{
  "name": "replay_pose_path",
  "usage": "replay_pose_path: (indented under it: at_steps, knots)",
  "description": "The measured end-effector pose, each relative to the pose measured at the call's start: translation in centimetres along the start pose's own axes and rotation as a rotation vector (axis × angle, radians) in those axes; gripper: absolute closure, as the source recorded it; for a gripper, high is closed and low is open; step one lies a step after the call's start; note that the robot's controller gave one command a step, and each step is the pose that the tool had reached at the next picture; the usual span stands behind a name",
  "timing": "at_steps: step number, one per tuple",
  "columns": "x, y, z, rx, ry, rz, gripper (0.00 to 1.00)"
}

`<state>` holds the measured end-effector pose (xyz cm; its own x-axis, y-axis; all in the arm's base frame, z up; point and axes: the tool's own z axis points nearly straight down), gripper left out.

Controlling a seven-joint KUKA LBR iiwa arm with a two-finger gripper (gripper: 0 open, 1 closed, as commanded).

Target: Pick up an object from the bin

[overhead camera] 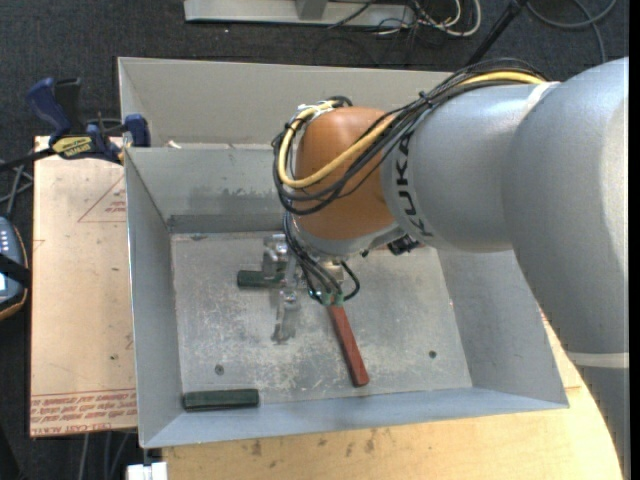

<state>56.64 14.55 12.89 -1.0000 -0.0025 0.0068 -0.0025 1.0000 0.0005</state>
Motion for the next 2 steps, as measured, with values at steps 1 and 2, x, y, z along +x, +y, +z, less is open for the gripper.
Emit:
replay_pose_path:
  at_steps: [1,2]
  knots:
    - [-0.2,0.0,-0.4,-0.001,-0.007,0.002,0.0]
    - [-6.9,-5.1,5.2,0.001,-0.012,-0.41,1.0]
